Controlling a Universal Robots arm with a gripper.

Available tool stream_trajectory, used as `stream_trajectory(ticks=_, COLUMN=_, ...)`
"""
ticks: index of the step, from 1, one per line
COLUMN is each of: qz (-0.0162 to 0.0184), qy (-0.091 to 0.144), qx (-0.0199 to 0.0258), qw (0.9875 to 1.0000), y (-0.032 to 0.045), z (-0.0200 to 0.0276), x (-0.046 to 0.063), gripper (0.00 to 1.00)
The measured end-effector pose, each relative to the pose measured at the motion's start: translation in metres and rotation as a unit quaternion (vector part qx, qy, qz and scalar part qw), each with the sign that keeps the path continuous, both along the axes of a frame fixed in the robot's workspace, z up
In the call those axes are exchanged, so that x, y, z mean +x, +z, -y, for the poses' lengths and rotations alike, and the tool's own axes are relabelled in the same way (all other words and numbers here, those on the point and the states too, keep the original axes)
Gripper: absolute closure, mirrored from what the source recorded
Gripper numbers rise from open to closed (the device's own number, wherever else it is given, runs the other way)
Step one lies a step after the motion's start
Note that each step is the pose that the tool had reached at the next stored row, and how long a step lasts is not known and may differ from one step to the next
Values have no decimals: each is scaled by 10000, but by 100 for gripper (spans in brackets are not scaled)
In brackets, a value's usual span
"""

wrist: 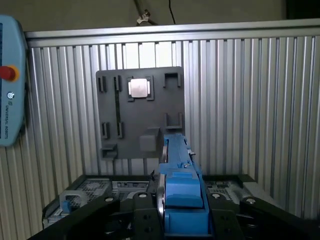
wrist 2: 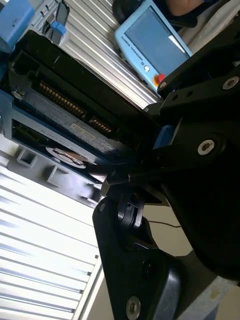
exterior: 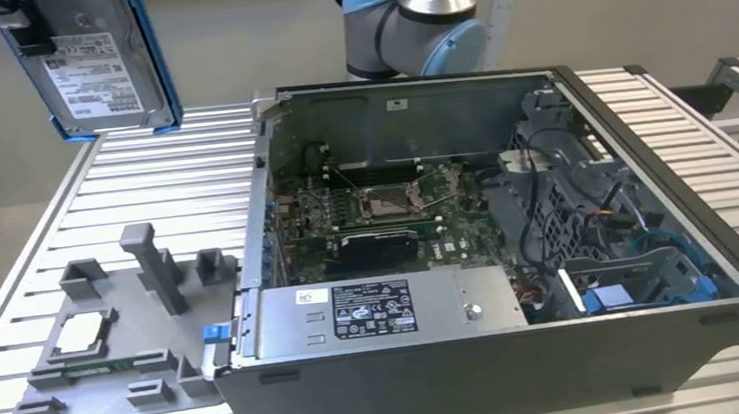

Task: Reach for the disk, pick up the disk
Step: 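Pick up the disk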

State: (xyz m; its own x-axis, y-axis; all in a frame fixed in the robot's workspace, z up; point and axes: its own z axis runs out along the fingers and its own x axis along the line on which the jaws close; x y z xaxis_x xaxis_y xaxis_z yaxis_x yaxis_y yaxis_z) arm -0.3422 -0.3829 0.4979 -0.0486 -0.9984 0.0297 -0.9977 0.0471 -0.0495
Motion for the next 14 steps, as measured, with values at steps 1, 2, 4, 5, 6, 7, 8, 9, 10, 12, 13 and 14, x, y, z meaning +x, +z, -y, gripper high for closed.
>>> stream_trajectory(ticks=1, qz=0, qy=0, qx=0, qw=10000, y=0, z=0, x=28, gripper=100)
stream_trajectory(ticks=2, qz=0, qy=0, qx=0, qw=10000, y=0, z=0, x=57, gripper=100)
stream_trajectory(ticks=4, qz=0, qy=0, qx=0, qw=10000, y=0, z=0, x=110, gripper=100)
stream_trajectory(ticks=5, qz=0, qy=0, qx=0, qw=10000, y=0, z=0, x=137, gripper=100)
stream_trajectory(ticks=6, qz=0, qy=0, qx=0, qw=10000, y=0, z=0, x=162, gripper=100)
stream_trajectory(ticks=7, qz=0, qy=0, qx=0, qw=10000, y=0, z=0, x=186, gripper=100)
stream_trajectory(ticks=8, qz=0, qy=0, qx=0, qw=10000, y=0, z=0, x=209, gripper=100)
stream_trajectory(ticks=9, qz=0, qy=0, qx=0, qw=10000, y=0, z=0, x=232, gripper=100)
stream_trajectory(ticks=10, qz=0, qy=0, qx=0, qw=10000, y=0, z=0, x=253, gripper=100)
stream_trajectory(ticks=12, qz=0, qy=0, qx=0, qw=10000, y=0, z=0, x=297, gripper=100)
stream_trajectory(ticks=13, qz=0, qy=0, qx=0, qw=10000, y=0, z=0, x=317, gripper=100)
stream_trajectory(ticks=14, qz=0, qy=0, qx=0, qw=10000, y=0, z=0, x=338, gripper=100)
